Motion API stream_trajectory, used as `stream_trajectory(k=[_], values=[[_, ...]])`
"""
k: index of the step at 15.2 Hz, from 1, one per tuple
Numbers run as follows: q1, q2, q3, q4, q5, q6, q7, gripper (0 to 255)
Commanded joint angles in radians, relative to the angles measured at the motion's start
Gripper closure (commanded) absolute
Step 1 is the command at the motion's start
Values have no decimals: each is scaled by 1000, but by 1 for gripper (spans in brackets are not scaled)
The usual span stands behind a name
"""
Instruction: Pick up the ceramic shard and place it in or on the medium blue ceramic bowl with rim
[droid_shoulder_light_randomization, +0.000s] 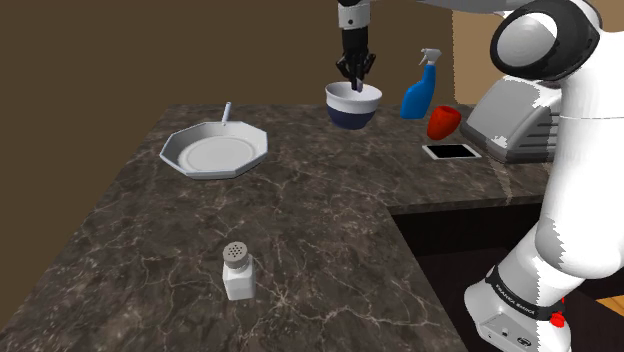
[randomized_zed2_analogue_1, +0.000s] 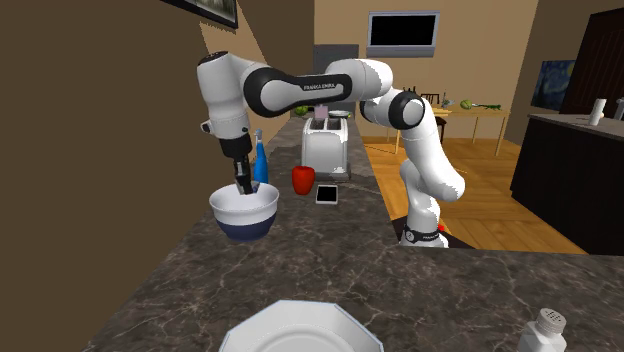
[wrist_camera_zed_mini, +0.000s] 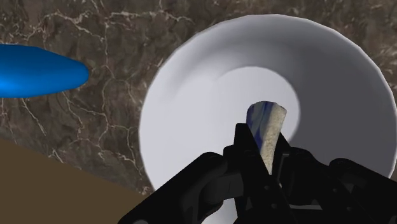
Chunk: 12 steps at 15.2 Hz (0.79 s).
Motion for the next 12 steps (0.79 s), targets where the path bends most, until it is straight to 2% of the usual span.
stream_trajectory(k=[1, 6, 7, 12], values=[[0, 0, 0, -5, 0, 5, 0, 255], [0, 0, 0, -5, 0, 5, 0, 255], [0, 0, 0, -5, 0, 5, 0, 0], [0, 0, 0, -5, 0, 5, 0, 0]])
